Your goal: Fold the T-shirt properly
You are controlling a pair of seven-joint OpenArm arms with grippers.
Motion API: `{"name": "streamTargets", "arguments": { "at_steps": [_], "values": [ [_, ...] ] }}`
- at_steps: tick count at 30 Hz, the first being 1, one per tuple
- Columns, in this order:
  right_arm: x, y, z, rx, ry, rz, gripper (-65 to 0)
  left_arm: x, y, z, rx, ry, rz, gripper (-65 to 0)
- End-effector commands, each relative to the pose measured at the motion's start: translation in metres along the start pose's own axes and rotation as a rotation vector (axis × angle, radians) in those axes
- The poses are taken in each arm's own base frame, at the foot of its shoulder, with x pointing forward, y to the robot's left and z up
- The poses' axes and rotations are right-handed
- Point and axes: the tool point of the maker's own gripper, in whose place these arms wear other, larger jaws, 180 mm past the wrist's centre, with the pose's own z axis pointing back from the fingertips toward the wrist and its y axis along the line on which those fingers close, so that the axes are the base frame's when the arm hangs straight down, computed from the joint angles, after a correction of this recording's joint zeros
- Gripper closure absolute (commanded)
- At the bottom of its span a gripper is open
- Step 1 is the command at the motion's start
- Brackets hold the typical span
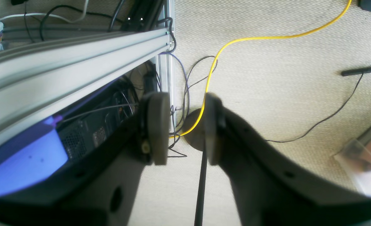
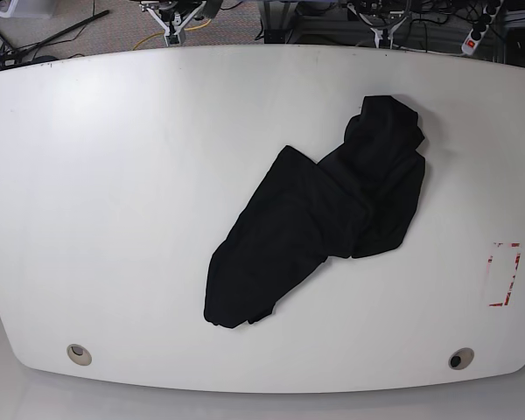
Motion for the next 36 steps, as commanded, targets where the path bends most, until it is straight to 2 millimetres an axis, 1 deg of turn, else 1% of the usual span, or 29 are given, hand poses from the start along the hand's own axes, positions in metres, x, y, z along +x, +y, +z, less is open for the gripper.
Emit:
{"name": "streamTargets", "arguments": {
  "at_steps": [1,2,11,15,17,20,23,28,31,32,33,36],
  "values": [
    [0.004,-0.011,0.002,-0.020,-0.019,0.016,-17.9,-0.021,0.007,0.001,0.014,0.033,-0.023,-42.8],
    [0.001,0.000,0.000,0.004,-0.007,0.001,-17.4,-0.006,-0.006,0.000,-0.007,0.008,-0.007,-44.4],
    [0.001,0.000,0.000,0.004,-0.007,0.001,-17.4,-0.008,-0.006,0.000,-0.006,0.011,-0.007,-44.4],
    [-0.001,0.001,0.001,0.004,-0.004,0.001,-17.4,-0.018,-0.005,0.001,-0.006,0.013,-0.007,-44.4],
    [-0.001,0.001,0.001,0.005,-0.008,0.002,-17.3,-0.020,-0.004,0.002,-0.004,-0.015,-0.003,-44.4],
    [-0.004,0.006,0.005,0.019,-0.042,0.006,-17.3,-0.030,-0.003,0.004,-0.002,-0.054,-0.006,-44.4],
    [-0.012,0.013,0.012,0.038,-0.069,0.012,-17.3,-0.039,-0.001,0.008,-0.001,-0.092,-0.011,-44.2],
    [-0.028,0.012,0.022,0.026,-0.074,0.016,-17.3,-0.058,0.001,0.013,0.001,-0.109,-0.015,-44.0],
    [-0.035,0.016,0.029,0.030,-0.082,0.022,-17.3,-0.059,0.003,0.018,-0.002,-0.151,-0.021,-44.0],
    [-0.037,0.014,0.032,0.030,-0.088,0.028,-17.3,-0.060,0.003,0.022,-0.004,-0.167,-0.025,-44.0],
    [-0.041,0.017,0.036,0.037,-0.092,0.028,-17.3,-0.057,0.003,0.026,-0.008,-0.196,-0.030,-44.0],
    [-0.045,0.021,0.044,0.051,-0.104,0.035,-17.3,-0.059,0.003,0.037,-0.015,-0.237,-0.040,-44.0]
  ]
}}
